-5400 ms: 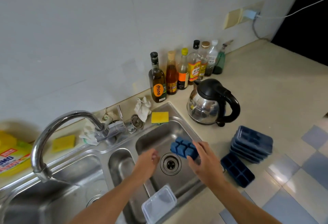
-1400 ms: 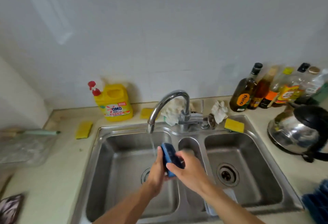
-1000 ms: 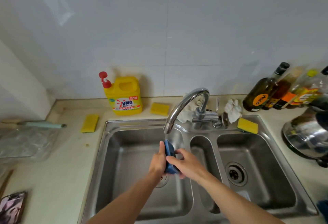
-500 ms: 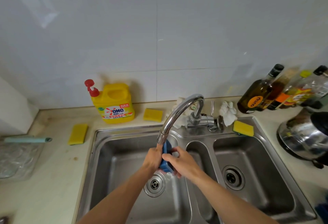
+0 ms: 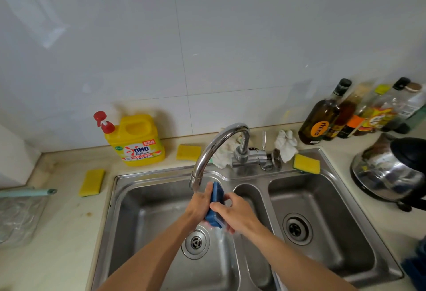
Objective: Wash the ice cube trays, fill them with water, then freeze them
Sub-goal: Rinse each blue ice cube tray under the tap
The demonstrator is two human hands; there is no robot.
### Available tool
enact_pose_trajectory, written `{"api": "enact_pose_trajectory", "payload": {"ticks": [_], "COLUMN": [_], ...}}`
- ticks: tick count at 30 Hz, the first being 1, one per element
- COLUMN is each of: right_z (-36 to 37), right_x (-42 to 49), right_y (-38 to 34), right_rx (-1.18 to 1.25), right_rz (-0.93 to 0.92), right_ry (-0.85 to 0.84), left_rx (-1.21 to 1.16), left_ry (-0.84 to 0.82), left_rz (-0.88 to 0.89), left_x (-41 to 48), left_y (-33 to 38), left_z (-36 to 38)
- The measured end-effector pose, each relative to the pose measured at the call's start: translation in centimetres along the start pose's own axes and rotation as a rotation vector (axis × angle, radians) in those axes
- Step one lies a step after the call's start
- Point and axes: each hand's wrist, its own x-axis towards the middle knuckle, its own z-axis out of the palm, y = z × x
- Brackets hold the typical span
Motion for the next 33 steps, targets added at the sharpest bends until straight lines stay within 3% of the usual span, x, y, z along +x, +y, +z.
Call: {"api": "enact_pose_trajectory", "payload": {"ticks": [12, 25, 33], "right_z": [-2.5, -4.1, -2.5], "right_x": [-1.0, -2.9, -4.1], "right_y": [1.4, 3.3, 3.0], "right_rx": [0.02, 0.081, 0.15], "right_rz": [-0.033, 0.01, 0.033], "right_ry": [-0.064, -0.089, -0.105], "left_rx": [0.01, 0.024, -0.032], "left_ry": [0.061, 0.019, 0.077], "left_rz": [-0.093, -0.084, -0.104], "left_x": [-1.9, -4.0, -5.7], "left_y": [0.5, 0.9, -0.3], "left_z": [2.8, 5.4, 3.5]}}
